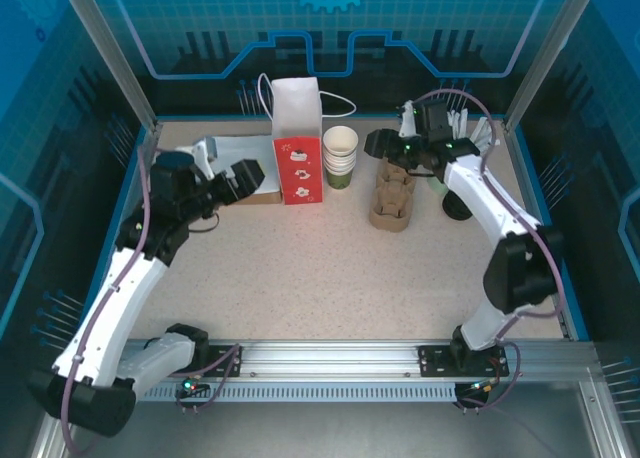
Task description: Pack the takeout coffee
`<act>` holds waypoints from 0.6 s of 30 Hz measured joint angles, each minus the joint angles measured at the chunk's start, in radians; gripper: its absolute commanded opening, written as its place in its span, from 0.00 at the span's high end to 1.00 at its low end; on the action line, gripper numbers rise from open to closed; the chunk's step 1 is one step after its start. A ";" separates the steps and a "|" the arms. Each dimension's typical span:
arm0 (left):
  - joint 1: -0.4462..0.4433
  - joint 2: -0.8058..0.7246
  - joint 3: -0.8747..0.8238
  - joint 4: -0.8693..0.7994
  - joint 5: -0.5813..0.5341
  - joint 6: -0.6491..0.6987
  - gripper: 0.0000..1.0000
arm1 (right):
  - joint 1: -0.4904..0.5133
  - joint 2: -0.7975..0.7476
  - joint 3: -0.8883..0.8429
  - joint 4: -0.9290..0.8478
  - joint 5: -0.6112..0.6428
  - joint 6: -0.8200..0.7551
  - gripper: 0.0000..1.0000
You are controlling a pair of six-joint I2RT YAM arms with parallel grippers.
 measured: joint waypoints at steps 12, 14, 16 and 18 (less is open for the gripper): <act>0.000 -0.084 -0.171 0.035 0.006 -0.105 0.08 | 0.038 0.277 0.351 -0.169 0.040 -0.029 0.58; 0.000 -0.069 -0.171 0.045 0.006 -0.112 0.08 | 0.042 0.299 0.380 -0.193 0.050 -0.039 0.64; 0.000 -0.055 -0.171 0.046 0.006 -0.116 0.08 | 0.043 0.314 0.397 -0.211 0.051 -0.044 0.69; 0.000 -0.046 -0.171 0.046 0.008 -0.118 0.08 | 0.043 0.328 0.414 -0.226 0.053 -0.045 0.73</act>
